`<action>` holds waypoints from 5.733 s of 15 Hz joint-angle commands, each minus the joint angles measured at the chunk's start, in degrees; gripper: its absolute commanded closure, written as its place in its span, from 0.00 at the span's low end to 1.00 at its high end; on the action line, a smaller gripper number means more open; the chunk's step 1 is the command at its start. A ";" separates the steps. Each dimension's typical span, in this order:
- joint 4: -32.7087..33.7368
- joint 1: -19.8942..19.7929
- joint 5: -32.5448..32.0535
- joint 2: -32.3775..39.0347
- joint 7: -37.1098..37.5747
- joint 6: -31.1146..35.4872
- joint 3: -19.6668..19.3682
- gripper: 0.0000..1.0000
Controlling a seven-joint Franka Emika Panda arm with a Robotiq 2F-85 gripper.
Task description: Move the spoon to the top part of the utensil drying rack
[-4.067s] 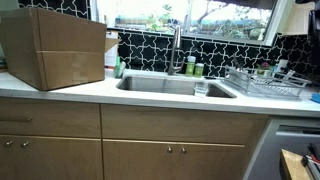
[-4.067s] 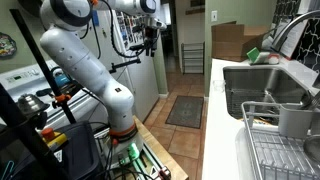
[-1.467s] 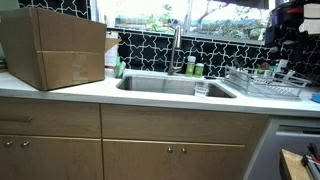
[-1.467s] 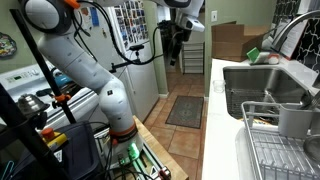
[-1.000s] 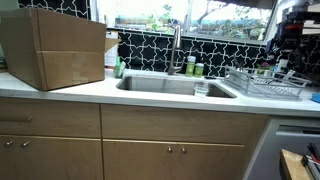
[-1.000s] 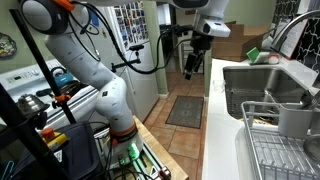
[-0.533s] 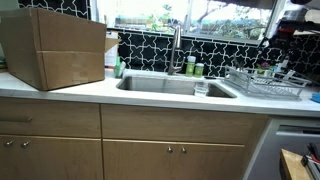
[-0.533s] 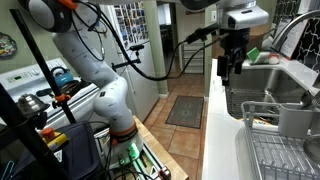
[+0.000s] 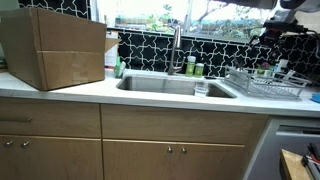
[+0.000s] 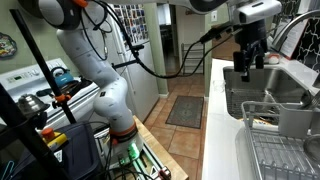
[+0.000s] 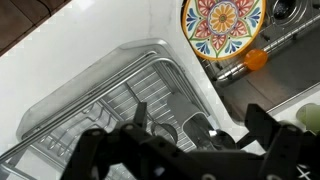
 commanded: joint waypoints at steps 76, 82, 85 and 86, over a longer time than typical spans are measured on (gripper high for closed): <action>28.23 0.44 8.65 18.86 18.42 5.72 -11.07 0.98; 30.01 -0.48 16.38 23.48 16.82 10.31 -11.16 0.98; 30.59 -0.73 20.82 25.65 15.35 11.58 -10.45 0.98; 30.53 -0.69 21.10 26.37 14.86 13.25 -10.33 0.98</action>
